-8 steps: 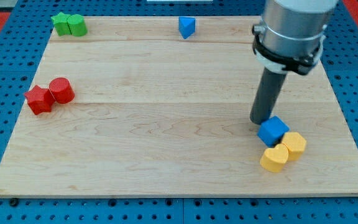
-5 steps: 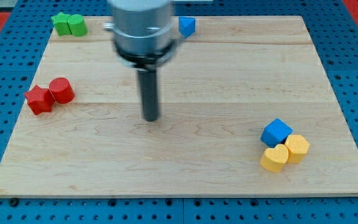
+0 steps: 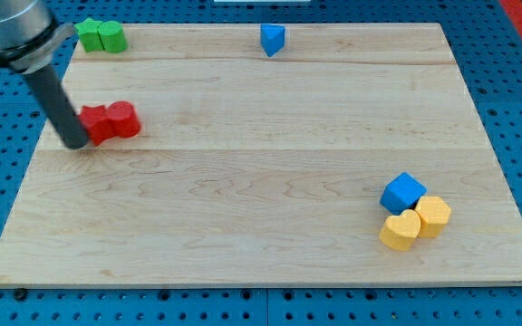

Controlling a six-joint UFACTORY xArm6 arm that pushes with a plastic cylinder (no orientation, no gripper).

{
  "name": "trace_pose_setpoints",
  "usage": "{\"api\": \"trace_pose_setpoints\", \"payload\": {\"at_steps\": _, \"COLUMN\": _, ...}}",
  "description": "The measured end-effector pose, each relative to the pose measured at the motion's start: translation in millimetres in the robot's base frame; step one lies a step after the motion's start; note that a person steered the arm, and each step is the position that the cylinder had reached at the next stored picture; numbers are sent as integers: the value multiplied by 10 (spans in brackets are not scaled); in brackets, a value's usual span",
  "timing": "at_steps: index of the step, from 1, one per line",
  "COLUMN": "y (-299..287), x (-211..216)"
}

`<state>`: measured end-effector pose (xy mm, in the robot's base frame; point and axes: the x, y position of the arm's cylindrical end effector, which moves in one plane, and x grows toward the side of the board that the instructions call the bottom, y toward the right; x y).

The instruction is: Move red star to the left of blue triangle

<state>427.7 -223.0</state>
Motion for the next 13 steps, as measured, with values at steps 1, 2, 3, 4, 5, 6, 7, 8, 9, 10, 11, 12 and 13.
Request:
{"api": "trace_pose_setpoints", "payload": {"at_steps": 1, "y": 402, "x": -143}}
{"api": "trace_pose_setpoints", "payload": {"at_steps": 2, "y": 535, "x": -310}}
{"api": "trace_pose_setpoints", "payload": {"at_steps": 3, "y": 276, "x": -359}}
{"api": "trace_pose_setpoints", "payload": {"at_steps": 4, "y": 48, "x": -353}}
{"api": "trace_pose_setpoints", "payload": {"at_steps": 5, "y": 5, "x": -574}}
{"api": "trace_pose_setpoints", "payload": {"at_steps": 6, "y": 458, "x": -745}}
{"api": "trace_pose_setpoints", "payload": {"at_steps": 7, "y": 788, "x": -980}}
{"api": "trace_pose_setpoints", "payload": {"at_steps": 8, "y": 725, "x": -1125}}
{"api": "trace_pose_setpoints", "payload": {"at_steps": 9, "y": 393, "x": -1145}}
{"api": "trace_pose_setpoints", "payload": {"at_steps": 10, "y": 497, "x": -1360}}
{"api": "trace_pose_setpoints", "payload": {"at_steps": 11, "y": 849, "x": -1526}}
{"api": "trace_pose_setpoints", "payload": {"at_steps": 12, "y": 1184, "x": -1637}}
{"api": "trace_pose_setpoints", "payload": {"at_steps": 13, "y": 1496, "x": -1747}}
